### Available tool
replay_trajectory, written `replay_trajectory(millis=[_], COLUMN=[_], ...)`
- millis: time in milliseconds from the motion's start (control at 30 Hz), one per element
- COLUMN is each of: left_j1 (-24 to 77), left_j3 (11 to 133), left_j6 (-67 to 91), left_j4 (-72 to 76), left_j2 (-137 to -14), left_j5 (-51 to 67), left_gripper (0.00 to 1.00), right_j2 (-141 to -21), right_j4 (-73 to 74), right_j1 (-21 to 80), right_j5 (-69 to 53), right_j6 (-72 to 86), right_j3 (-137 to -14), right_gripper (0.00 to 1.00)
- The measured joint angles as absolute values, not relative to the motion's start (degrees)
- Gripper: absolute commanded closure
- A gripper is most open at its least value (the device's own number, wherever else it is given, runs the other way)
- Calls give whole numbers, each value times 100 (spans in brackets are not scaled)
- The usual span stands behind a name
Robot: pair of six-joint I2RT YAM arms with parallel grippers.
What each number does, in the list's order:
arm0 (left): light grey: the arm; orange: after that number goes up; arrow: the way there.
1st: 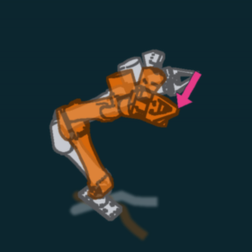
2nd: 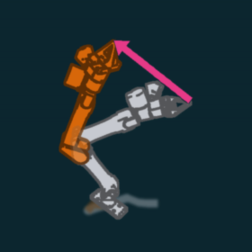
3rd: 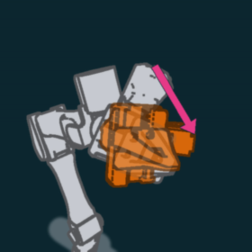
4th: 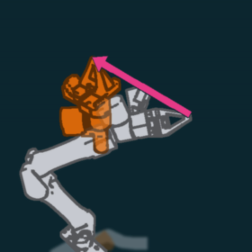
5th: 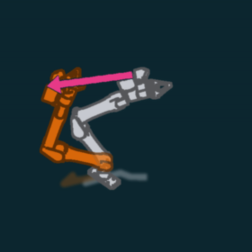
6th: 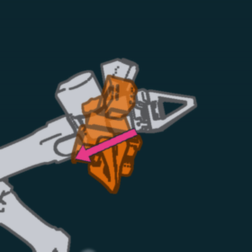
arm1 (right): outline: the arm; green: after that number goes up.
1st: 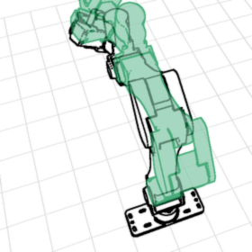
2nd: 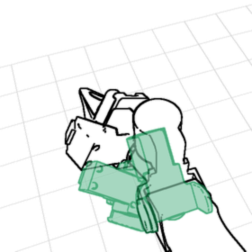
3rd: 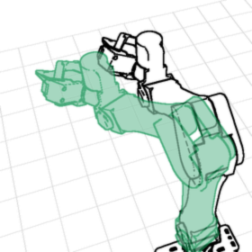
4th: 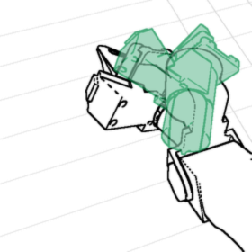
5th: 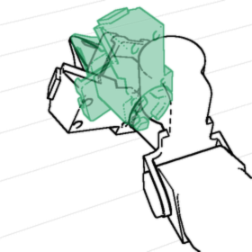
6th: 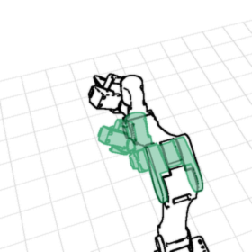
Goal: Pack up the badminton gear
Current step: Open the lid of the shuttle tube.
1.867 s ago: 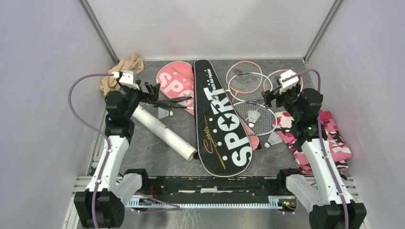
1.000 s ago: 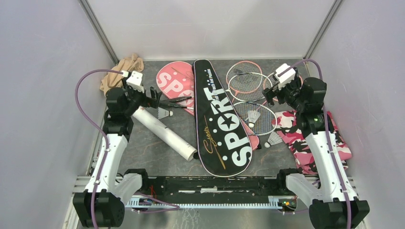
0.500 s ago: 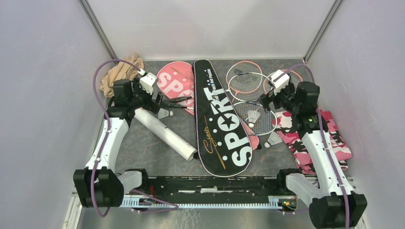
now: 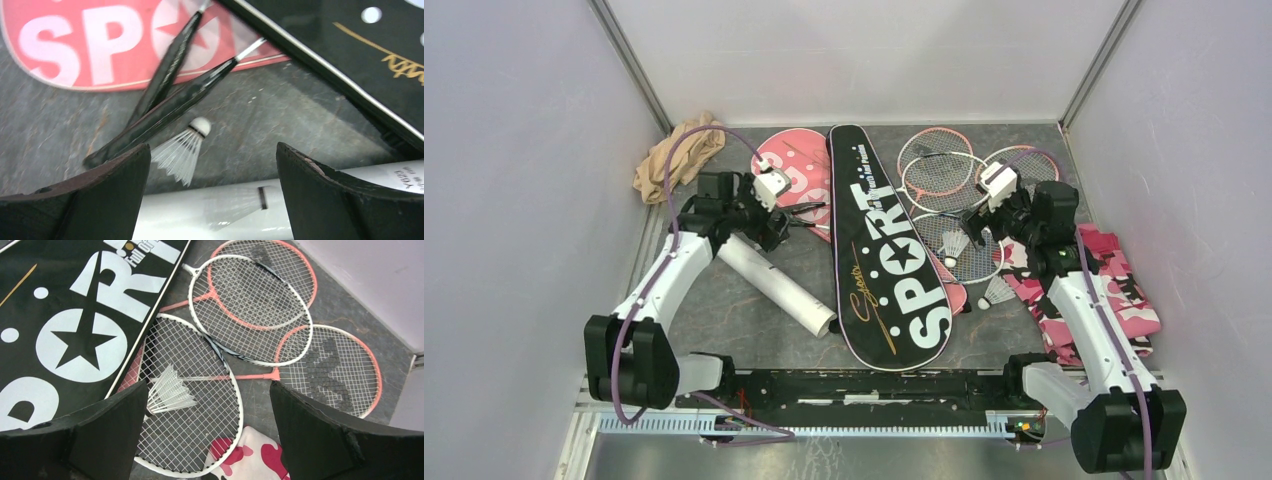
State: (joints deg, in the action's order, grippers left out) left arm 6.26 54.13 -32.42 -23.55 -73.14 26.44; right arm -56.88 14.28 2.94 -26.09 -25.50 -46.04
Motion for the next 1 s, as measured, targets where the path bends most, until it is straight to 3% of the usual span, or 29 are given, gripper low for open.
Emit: replay_trajectory(millis=[333, 600, 1000], left_j1=[2060, 2231, 2418], left_j3=[5402, 5380, 5894], left_j6=[-3284, -3391, -6423], left_j4=[-2134, -1800, -2849], left_j2=[-7481, -7719, -8051], left_j5=[2609, 2906, 3479], left_gripper=[0, 0, 1], right_j2=[-5791, -5782, -5824], right_j4=[1446, 1435, 1470], right_j1=[287, 209, 93], right_j5=[-3114, -3387, -3533], right_j6=[-2834, -2936, -2991], right_j3=[-4508, -4436, -4423], right_gripper=[2, 2, 2])
